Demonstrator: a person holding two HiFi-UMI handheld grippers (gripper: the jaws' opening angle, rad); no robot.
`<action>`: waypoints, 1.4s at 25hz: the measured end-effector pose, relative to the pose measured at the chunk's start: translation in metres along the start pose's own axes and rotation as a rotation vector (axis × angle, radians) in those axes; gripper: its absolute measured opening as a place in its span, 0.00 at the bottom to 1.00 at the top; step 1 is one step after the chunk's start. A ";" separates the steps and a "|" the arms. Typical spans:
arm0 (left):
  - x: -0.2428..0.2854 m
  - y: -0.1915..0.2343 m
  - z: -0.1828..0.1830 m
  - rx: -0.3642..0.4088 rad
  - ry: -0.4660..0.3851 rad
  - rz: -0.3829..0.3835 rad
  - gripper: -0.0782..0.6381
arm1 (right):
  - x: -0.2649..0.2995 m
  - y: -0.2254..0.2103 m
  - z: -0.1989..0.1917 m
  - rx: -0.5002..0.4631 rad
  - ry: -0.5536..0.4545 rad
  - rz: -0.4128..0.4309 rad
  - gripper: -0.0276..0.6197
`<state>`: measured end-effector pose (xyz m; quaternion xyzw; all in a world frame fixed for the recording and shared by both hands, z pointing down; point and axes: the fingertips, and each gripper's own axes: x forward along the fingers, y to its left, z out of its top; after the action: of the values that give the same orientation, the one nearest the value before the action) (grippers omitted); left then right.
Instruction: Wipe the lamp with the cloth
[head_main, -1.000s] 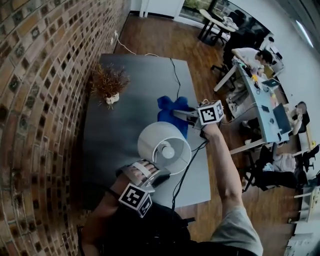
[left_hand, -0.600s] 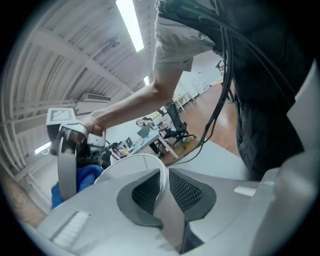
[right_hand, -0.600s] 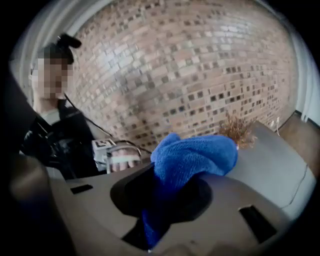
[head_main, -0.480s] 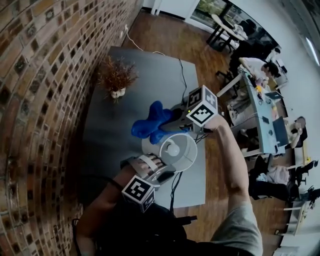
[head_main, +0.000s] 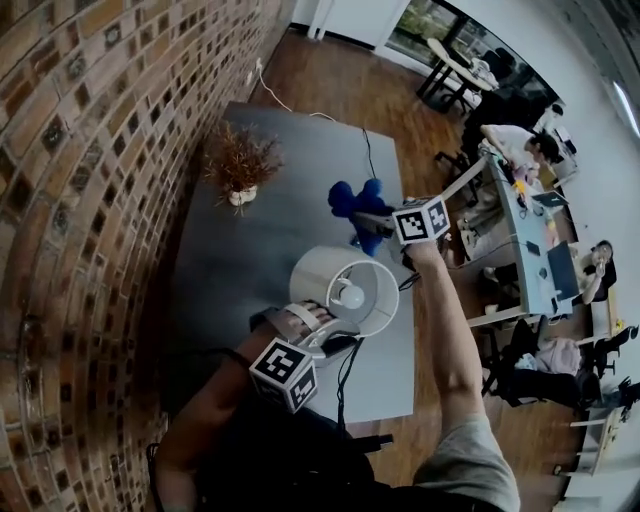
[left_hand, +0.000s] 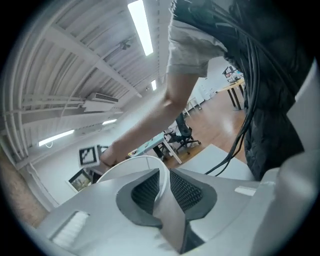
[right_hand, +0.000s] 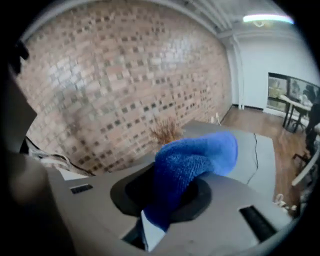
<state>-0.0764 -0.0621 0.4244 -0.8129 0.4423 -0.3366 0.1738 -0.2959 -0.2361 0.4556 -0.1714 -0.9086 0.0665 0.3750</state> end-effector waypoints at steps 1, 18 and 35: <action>0.000 0.005 -0.002 -0.009 -0.010 0.004 0.21 | -0.029 0.020 0.022 -0.002 -0.115 0.050 0.14; 0.014 0.092 -0.034 -0.265 -0.024 0.088 0.22 | -0.109 0.085 -0.024 -0.372 -0.127 -0.171 0.14; 0.008 0.113 -0.049 -0.265 -0.079 0.211 0.23 | -0.123 0.121 0.068 -0.167 -0.380 -0.137 0.14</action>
<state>-0.1759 -0.1300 0.3968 -0.7904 0.5585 -0.2231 0.1166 -0.2309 -0.1669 0.2956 -0.1241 -0.9749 -0.0036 0.1850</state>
